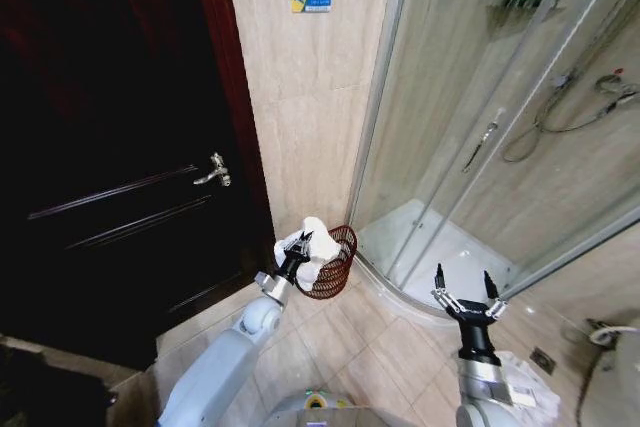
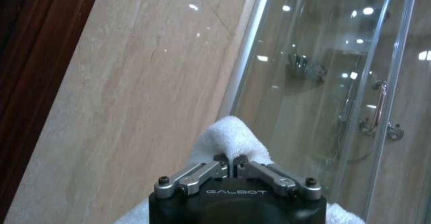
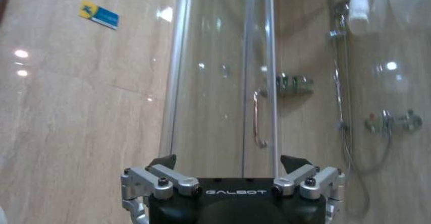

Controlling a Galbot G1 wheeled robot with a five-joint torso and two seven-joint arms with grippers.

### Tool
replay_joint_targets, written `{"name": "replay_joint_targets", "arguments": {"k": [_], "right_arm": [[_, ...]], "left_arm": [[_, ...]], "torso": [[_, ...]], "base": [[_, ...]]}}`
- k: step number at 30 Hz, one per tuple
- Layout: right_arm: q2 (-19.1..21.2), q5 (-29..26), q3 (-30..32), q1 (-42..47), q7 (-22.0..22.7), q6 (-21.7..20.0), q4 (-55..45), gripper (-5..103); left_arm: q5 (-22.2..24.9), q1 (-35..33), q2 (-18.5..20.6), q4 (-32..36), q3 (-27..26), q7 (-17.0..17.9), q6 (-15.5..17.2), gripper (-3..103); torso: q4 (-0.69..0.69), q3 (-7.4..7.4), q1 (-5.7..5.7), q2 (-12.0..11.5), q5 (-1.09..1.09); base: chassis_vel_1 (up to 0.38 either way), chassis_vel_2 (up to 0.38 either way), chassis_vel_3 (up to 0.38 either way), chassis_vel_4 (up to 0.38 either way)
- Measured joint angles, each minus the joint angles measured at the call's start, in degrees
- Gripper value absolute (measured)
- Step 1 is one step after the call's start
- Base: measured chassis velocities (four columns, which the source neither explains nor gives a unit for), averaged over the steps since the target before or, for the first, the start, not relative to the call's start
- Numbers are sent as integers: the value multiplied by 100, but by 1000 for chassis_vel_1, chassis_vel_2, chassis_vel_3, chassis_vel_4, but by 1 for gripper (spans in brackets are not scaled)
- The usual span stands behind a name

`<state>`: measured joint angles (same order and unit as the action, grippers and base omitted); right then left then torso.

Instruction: Discard the used towel into the hamper.

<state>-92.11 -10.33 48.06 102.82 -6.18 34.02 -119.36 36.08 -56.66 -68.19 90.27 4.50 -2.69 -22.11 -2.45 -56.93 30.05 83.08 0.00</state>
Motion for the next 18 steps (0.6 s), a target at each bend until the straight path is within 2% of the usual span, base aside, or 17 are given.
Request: {"name": "replay_joint_targets", "arguments": {"k": [11, 18], "right_arm": [[-4, -52, -57, 22, 59, -182, -29, 100], [-4, -32, -66, -6, 87, -184, -4, 100]], "left_arm": [[-10, -62, 53, 39, -12, 10, 0, 2], [-10, -53, 43, 36, 12, 13, 0, 2]], "torso": [[0, 0, 2, 0, 0], [0, -1, 3, 0, -1]], "base": [[-4, 4, 4, -5], [-94, 100, 109, -106]]}}
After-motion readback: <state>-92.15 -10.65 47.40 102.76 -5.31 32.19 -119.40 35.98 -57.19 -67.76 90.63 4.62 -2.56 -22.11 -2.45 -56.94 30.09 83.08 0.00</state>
